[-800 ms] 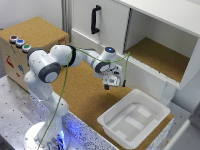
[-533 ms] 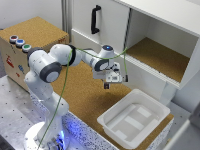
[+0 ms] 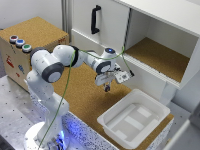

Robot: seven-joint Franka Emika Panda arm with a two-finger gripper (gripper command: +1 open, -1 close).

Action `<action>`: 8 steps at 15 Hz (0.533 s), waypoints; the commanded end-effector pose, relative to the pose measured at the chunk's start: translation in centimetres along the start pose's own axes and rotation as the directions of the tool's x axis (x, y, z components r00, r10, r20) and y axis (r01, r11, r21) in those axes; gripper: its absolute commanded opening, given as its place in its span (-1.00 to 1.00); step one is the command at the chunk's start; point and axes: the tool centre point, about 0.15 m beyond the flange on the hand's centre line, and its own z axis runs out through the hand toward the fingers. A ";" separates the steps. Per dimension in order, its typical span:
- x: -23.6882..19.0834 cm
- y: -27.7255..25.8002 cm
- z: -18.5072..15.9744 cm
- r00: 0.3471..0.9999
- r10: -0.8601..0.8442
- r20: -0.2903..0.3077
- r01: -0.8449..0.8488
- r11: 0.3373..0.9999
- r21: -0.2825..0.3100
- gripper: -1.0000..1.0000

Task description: Grasp the purple block, then rotate it left

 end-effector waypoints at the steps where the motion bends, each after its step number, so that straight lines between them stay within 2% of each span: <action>1: 0.6 4.1 2.2 0.995 -0.102 -0.002 0.102 0.990 0.096 -1.00; 2: 0.9 4.5 2.0 0.996 -0.085 0.004 0.084 0.992 0.098 -1.00; 3: 1.0 4.5 1.7 0.997 -0.078 -0.002 0.077 0.993 0.093 1.00; 6: 1.0 3.9 0.1 0.996 -0.088 -0.014 0.088 0.993 0.079 1.00; 8: 0.8 3.1 -2.4 0.995 -0.097 -0.037 0.099 0.993 0.062 1.00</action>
